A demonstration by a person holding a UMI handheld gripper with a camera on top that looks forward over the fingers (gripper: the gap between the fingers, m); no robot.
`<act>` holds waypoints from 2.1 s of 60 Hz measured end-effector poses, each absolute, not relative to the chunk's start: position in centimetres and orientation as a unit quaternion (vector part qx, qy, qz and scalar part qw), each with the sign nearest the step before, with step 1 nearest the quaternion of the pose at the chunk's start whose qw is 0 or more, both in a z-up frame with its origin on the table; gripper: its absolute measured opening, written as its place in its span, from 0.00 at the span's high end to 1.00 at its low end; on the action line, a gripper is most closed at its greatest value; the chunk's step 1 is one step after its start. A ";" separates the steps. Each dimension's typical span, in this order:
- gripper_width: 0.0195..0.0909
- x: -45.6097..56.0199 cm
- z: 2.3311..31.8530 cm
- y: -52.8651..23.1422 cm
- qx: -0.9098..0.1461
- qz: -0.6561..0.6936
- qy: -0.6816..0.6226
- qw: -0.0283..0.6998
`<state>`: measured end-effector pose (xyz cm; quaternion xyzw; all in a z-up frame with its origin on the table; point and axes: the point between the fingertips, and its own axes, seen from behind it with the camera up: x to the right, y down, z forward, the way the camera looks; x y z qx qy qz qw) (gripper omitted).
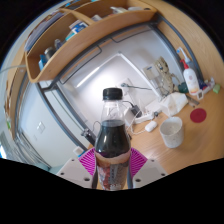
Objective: Pour water
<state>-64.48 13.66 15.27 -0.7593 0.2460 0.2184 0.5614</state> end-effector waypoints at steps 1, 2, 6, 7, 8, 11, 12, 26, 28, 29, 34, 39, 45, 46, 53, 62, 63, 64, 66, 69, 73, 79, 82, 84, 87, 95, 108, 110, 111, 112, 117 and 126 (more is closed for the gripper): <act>0.71 -64.6 15.4 14.1 -0.753 0.233 0.259 0.558; 0.71 -64.6 15.4 14.6 -0.747 0.245 0.274 0.554; 0.71 -64.2 15.5 16.3 -0.722 0.284 0.326 0.540; 0.71 -64.2 15.6 16.6 -0.717 0.294 0.342 0.531; 0.71 -64.1 15.5 17.1 -0.711 0.303 0.355 0.527; 0.71 -63.4 15.4 18.1 -0.686 0.330 0.388 0.519; 0.71 -63.2 15.3 18.4 -0.677 0.342 0.401 0.513; 0.71 -60.6 15.0 21.3 -0.521 0.480 0.560 0.430; 0.70 -60.4 15.0 21.5 -0.499 0.493 0.577 0.418; 0.71 -60.3 15.0 21.6 -0.490 0.499 0.583 0.413; 0.70 -60.0 14.9 22.2 -0.457 0.524 0.606 0.385; 0.70 -59.7 15.0 22.6 -0.427 0.541 0.631 0.356; 0.70 -58.8 14.9 22.6 -0.384 0.557 0.658 0.331; 0.70 -58.7 14.9 22.6 -0.380 0.558 0.661 0.328; 0.70 -58.9 14.7 22.6 -0.391 0.563 0.659 0.310; 0.70 -59.0 14.9 21.9 -0.438 0.549 0.638 0.314; 0.70 -58.9 15.0 21.7 -0.447 0.545 0.634 0.319; 0.70 -58.8 15.2 21.6 -0.456 0.540 0.628 0.325; 0.69 -58.5 15.7 21.3 -0.478 0.526 0.615 0.341; 0.69 -57.9 16.7 20.7 -0.519 0.498 0.588 0.369; 0.69 -57.1 17.8 20.2 -0.586 0.452 0.534 0.408; 0.69 -55.4 19.6 19.4 -0.672 0.377 0.441 0.460; 0.69 -53.8 20.1 19.0 -0.710 0.326 0.398 0.482; 0.69 -52.6 20.1 18.6 -0.734 0.288 0.368 0.492; 0.69 -50.6 19.8 18.1 -0.766 0.224 0.329 0.504; 0.68 -43.9 20.4 16.9 -0.805 0.060 0.241 0.538; 0.66 -34.6 19.0 16.5 -0.789 -0.071 0.210 0.574; 0.67 -33.5 18.1 16.5 -0.790 -0.080 0.209 0.571; 0.67 -33.1 17.7 16.5 -0.791 -0.085 0.208 0.570; 0.67 -32.6 17.2 16.6 -0.792 -0.089 0.207 0.568; 0.67 -31.4 15.0 16.7 -0.798 -0.097 0.198 0.561; 0.67 -30.2 12.1 17.2 -0.799 -0.109 0.186 0.561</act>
